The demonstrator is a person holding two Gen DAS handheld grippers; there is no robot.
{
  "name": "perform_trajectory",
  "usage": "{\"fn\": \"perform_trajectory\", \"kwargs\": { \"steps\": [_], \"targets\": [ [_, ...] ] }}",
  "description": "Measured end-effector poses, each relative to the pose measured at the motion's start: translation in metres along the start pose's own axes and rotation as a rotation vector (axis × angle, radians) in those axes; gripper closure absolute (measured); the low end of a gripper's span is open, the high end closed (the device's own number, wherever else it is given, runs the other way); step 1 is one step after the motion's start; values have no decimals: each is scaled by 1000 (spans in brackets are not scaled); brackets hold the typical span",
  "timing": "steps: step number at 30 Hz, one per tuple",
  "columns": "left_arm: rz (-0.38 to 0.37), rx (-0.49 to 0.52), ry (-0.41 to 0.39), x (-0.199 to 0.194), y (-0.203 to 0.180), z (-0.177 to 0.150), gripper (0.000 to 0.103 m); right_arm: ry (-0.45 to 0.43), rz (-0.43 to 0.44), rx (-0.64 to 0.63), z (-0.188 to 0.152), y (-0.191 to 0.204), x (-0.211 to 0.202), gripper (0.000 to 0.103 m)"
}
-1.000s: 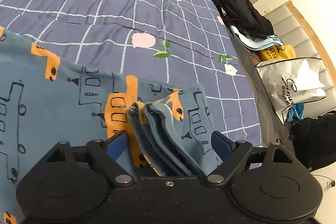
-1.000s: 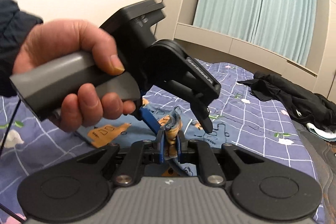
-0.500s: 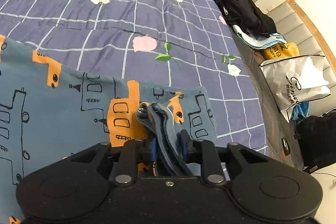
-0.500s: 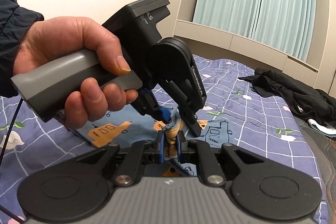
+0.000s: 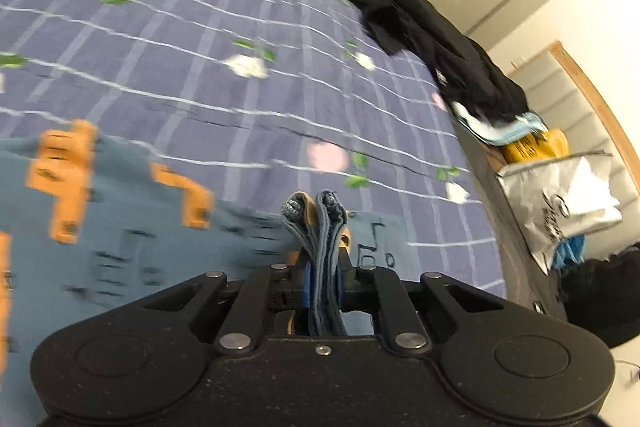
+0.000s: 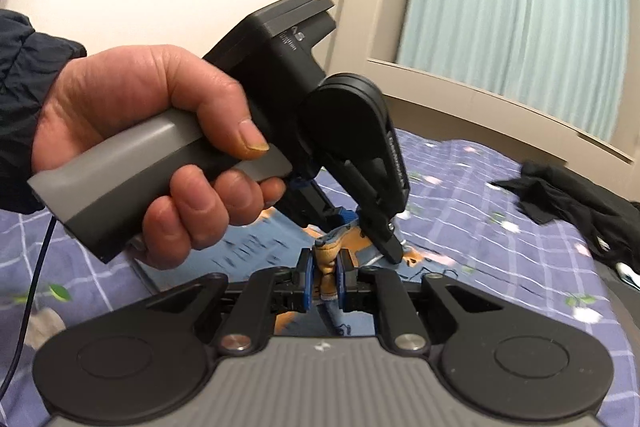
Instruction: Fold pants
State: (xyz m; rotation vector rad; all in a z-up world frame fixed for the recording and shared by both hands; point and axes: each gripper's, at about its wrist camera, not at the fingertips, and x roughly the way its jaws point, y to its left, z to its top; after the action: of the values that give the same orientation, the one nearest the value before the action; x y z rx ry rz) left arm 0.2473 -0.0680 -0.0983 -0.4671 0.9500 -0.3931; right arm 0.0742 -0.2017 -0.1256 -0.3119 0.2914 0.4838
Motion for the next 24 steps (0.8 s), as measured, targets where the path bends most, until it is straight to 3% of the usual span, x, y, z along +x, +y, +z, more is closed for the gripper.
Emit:
{"fn": "perform_trajectory", "kwargs": {
  "steps": [4,7,9,10,11,12,15,18,21,24],
  "targets": [
    [70,-55,1,-6,39,-4,91,15,71,-20,3,27,21,90],
    [129,-68,45,5,62,-12,84,66,110,-34,-4,42,41,89],
    [110,-60,20,0,65,-15,80,123,137,-42,-11,49,51,83],
    [106,-58,-6,-7,65,-16,78,132,145,-48,-13,50,51,74],
    [100,-48,-37,-17,65,-17,73,122,149,-49,-13,49,46,62],
    [92,-42,-63,-27,66,-18,63,107,147,-46,-13,47,40,57],
    [88,-56,-145,-66,82,-20,42,97,131,-55,-10,42,24,53],
    [147,-68,-212,-112,111,-22,35,101,119,-77,-4,41,18,53],
    [256,-61,-258,-158,143,-33,30,91,135,-106,8,54,13,52],
    [288,-153,-274,-186,183,-46,28,78,220,-67,30,58,21,44]
  ]
}}
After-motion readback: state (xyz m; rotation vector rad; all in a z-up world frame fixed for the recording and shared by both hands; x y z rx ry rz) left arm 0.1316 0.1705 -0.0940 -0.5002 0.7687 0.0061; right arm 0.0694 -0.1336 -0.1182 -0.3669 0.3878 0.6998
